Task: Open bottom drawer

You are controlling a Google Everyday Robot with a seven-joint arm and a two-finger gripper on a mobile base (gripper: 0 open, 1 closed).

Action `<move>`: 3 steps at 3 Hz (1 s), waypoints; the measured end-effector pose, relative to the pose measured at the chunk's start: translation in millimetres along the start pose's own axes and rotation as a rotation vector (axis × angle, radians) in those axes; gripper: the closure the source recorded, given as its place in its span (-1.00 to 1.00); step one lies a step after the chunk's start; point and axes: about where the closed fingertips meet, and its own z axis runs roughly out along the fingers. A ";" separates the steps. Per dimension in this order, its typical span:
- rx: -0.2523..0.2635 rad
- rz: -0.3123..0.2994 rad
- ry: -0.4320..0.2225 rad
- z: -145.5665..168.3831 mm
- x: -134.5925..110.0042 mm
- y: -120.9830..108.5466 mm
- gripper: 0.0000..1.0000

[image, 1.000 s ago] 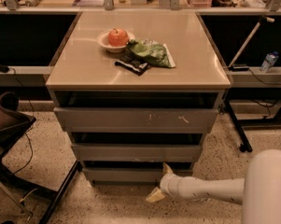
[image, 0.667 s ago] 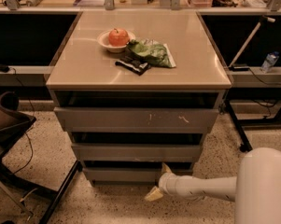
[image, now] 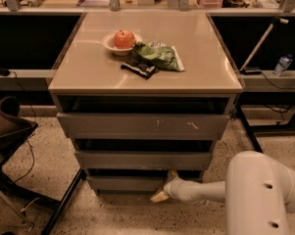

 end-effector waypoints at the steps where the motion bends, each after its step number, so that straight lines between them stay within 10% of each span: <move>1: 0.004 0.000 -0.002 1.2 -0.8 -1.8 -1.00; 3: -0.044 0.032 0.067 65.3 23.0 4.1 -1.00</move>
Offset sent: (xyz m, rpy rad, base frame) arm 0.0256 0.0152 -0.0615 -0.0522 0.0600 0.0094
